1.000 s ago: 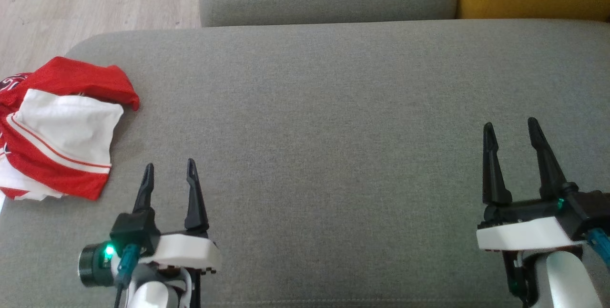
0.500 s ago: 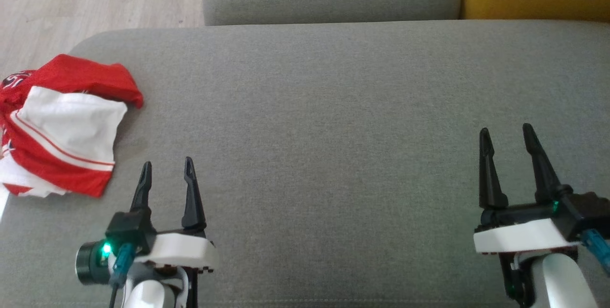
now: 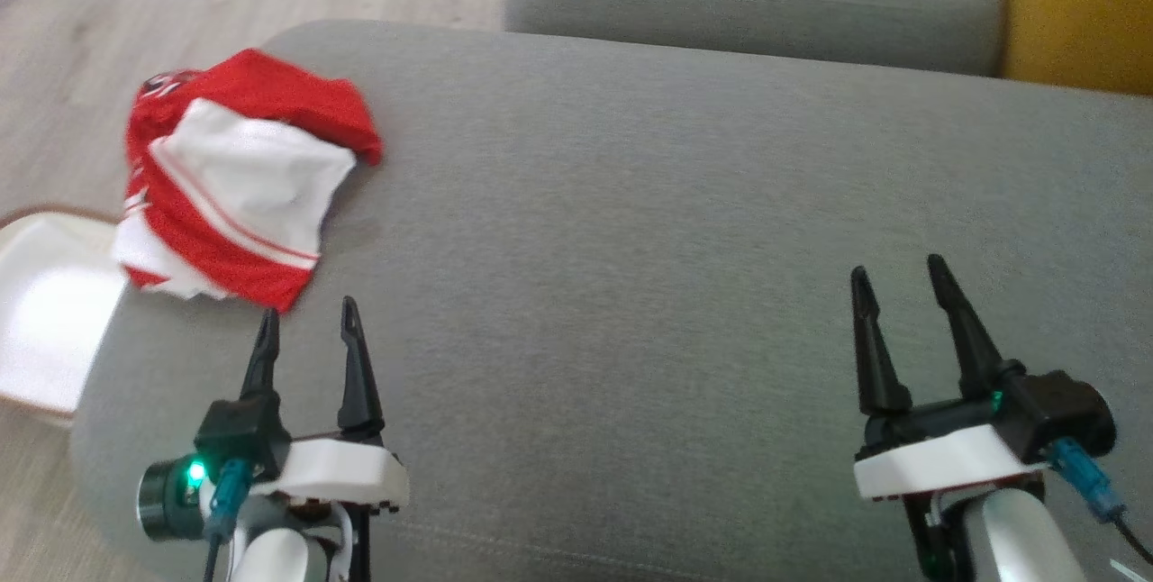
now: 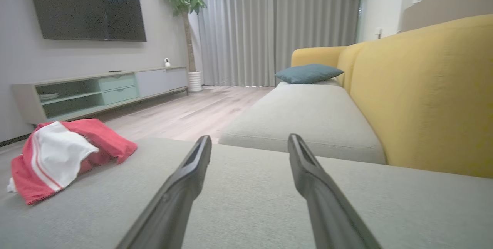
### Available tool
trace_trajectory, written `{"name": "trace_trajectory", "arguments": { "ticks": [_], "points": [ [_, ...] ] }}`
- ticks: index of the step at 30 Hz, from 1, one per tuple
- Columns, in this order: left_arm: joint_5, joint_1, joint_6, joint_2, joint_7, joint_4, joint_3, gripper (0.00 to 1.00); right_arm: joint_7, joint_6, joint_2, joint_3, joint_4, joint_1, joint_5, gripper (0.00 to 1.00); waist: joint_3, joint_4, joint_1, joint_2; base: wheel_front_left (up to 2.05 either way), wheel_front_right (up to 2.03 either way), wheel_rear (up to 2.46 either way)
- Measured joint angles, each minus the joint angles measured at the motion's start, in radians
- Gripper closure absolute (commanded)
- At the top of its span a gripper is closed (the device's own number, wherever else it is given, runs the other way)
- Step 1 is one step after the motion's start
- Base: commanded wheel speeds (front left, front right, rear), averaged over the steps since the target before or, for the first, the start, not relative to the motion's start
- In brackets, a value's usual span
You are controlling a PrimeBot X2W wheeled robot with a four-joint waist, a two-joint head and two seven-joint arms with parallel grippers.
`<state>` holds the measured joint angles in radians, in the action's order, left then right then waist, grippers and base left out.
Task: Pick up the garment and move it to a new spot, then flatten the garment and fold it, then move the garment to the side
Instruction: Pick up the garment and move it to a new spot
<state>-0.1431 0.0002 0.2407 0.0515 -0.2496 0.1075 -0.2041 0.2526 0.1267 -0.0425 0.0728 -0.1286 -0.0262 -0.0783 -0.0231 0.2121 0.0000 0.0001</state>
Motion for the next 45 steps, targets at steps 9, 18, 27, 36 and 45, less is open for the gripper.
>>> {"name": "trace_trajectory", "arguments": {
  "ticks": [9,18,27,36,45],
  "points": [
    [0.001,0.003,0.0,-0.001,0.0,0.004,0.03,0.0,0.0,0.0,-0.001,0.051,-0.018,0.002,-0.01,0.0,0.006,0.14,0.0,0.0,0.0,0.0,0.0],
    [0.01,0.032,-0.003,-0.001,0.0,0.005,0.06,0.0,0.0,0.0,-0.001,0.087,-0.035,0.003,-0.027,0.0,0.012,0.23,0.0,0.0,0.0,0.0,0.0],
    [0.011,0.036,-0.022,-0.001,0.0,-0.021,0.091,0.0,0.0,0.0,-0.001,0.091,-0.041,0.004,-0.028,0.0,0.009,0.234,0.0,0.0,0.0,0.0,0.0],
    [0.02,0.005,-0.061,-0.003,0.0,-0.043,0.178,0.0,0.0,0.0,-0.001,0.059,-0.025,-0.005,0.007,0.0,-0.048,0.202,0.0,0.0,0.0,0.0,0.0],
    [0.02,-0.239,-0.208,0.094,-0.005,0.119,0.218,0.0,0.0,0.0,-0.001,-0.051,0.02,-0.076,0.086,0.0,-0.168,0.169,0.0,0.0,0.0,0.0,0.0]
  ]
}}
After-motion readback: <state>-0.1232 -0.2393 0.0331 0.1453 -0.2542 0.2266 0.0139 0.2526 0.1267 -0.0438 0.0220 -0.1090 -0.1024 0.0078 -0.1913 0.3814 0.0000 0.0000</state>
